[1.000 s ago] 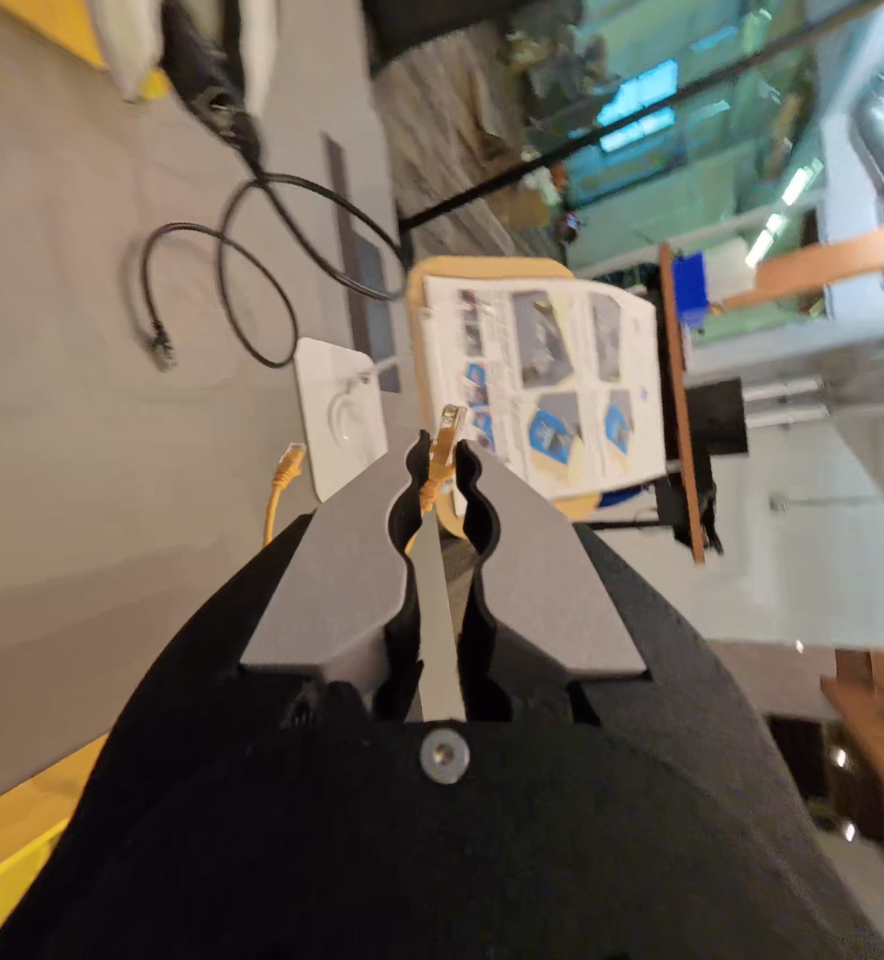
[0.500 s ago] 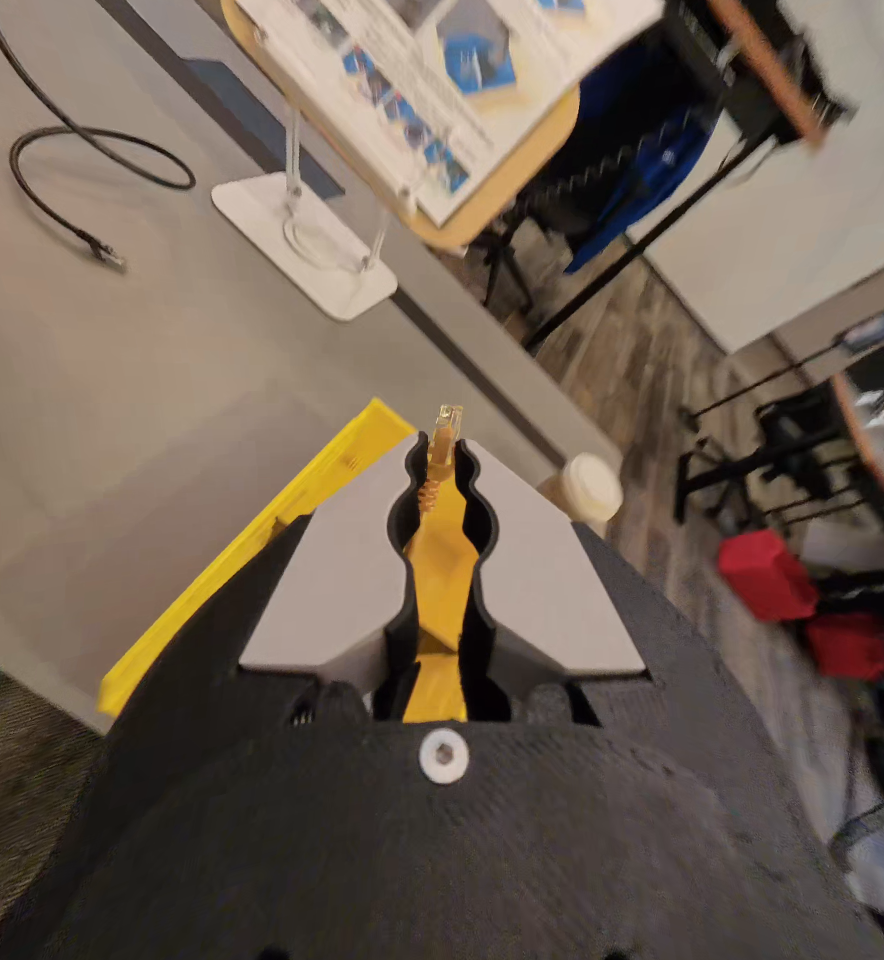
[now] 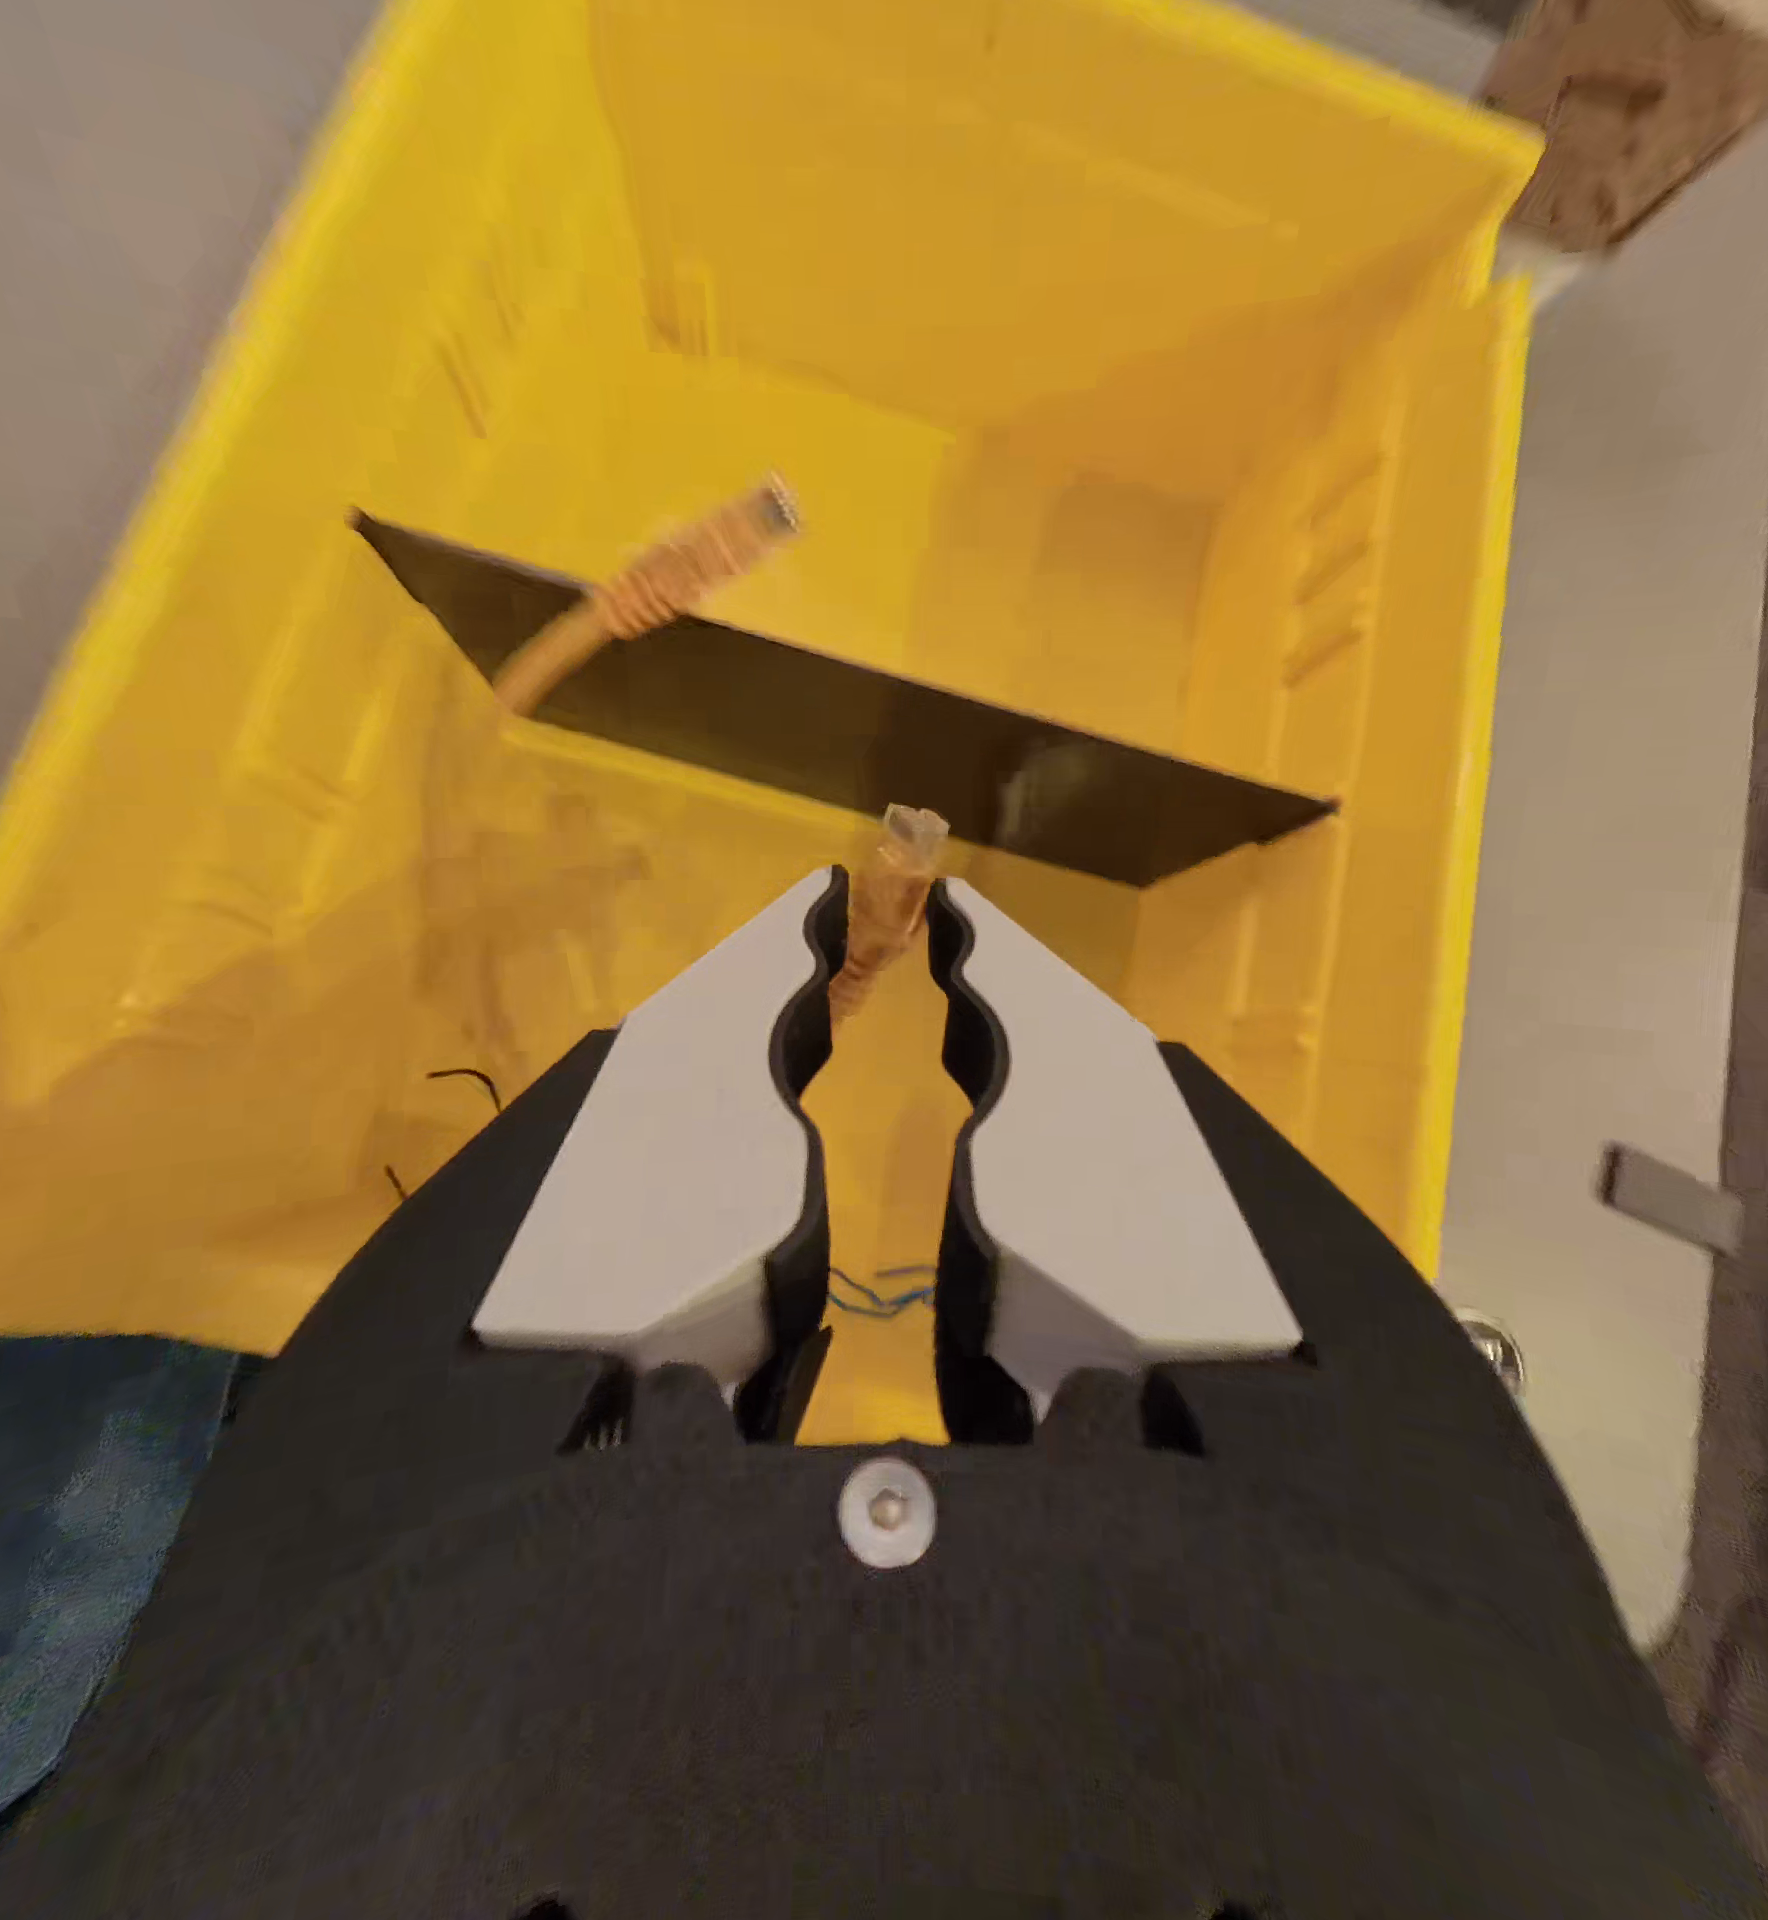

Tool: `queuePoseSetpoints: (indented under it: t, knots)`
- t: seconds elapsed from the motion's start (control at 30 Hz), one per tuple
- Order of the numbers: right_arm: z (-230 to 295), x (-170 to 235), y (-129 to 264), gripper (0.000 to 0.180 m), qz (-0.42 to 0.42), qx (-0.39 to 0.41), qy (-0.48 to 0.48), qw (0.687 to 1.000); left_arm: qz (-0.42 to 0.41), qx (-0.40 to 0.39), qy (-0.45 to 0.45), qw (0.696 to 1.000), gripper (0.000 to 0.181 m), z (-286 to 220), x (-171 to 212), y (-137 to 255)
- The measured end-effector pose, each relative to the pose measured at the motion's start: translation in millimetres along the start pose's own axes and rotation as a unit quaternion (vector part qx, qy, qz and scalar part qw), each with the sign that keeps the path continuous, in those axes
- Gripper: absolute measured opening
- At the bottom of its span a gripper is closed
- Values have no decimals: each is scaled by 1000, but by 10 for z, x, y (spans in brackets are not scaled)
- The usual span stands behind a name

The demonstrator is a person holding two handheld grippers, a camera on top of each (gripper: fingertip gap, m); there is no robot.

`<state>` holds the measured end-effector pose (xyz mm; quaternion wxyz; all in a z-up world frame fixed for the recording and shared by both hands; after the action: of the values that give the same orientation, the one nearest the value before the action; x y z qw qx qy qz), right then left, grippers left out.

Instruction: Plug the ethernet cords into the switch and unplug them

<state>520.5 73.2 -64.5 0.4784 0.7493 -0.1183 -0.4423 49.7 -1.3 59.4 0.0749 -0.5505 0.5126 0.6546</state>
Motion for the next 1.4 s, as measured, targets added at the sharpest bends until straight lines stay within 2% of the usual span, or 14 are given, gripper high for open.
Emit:
queuePoseSetpoints:
  t: [0.03, 0.1, 0.17, 0.3, 0.43, 0.63, 0.8, 0.97, 1.13, 1.27, 1.33, 1.4]
  knots:
    - [17, 34, -48, 16, 30, 19, -1, 999, 2, 2, -2, 1000, 66, 2, -29, -34]
    - [41, 107, -112, 30, 82, 58, 15, 995, 7, 3, -8, 1000, 66, 12, -91, -115]
    - [32, 189, -145, 52, 124, 92, 25, 988, 8, 10, -15, 1000, 66, 5, -163, -201]
    - [74, 194, 1, 65, 127, 131, 46, 982, 14, 19, -24, 999, 66, -9, -257, -364]
    - [25, 226, 118, 82, 113, 136, 20, 984, 11, 26, -38, 999, 66, -62, -376, -429]
    - [-22, -125, 657, 68, -34, 214, 28, 976, 1, 34, -56, 998, 66, -192, -471, -390]
    - [533, -823, 1173, 30, -171, 204, 160, 951, 3, 42, -69, 997, 66, -310, -480, -383]
    - [1521, -1520, 1299, 32, -251, 139, 336, 897, 26, 51, -100, 993, 66, -501, -456, -442]
    - [2324, -1947, 1260, 41, -298, 95, 462, 830, 44, 71, -122, 989, 66, -688, -396, -493]
    - [2732, -2169, 1135, 45, -318, 71, 529, 783, 55, 76, -131, 987, 66, -739, -342, -494]
    - [2859, -2221, 1079, 40, -327, 66, 562, 756, 59, 77, -131, 987, 66, -738, -313, -479]
    - [2910, -2252, 976, 38, -314, 64, 585, 745, 59, 81, -129, 986, 66, -732, -294, -449]
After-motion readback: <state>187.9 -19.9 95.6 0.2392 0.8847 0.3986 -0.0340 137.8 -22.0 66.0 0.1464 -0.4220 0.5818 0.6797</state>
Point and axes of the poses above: each gripper's, where its closed fingertips meet, y back along the fingers, x out of its underside, z = x × y across the jaws, the point moved 3 cm from there along y, back along the fingers, and after that the axes turned 8 degrees about z, right-handed, at the moved point
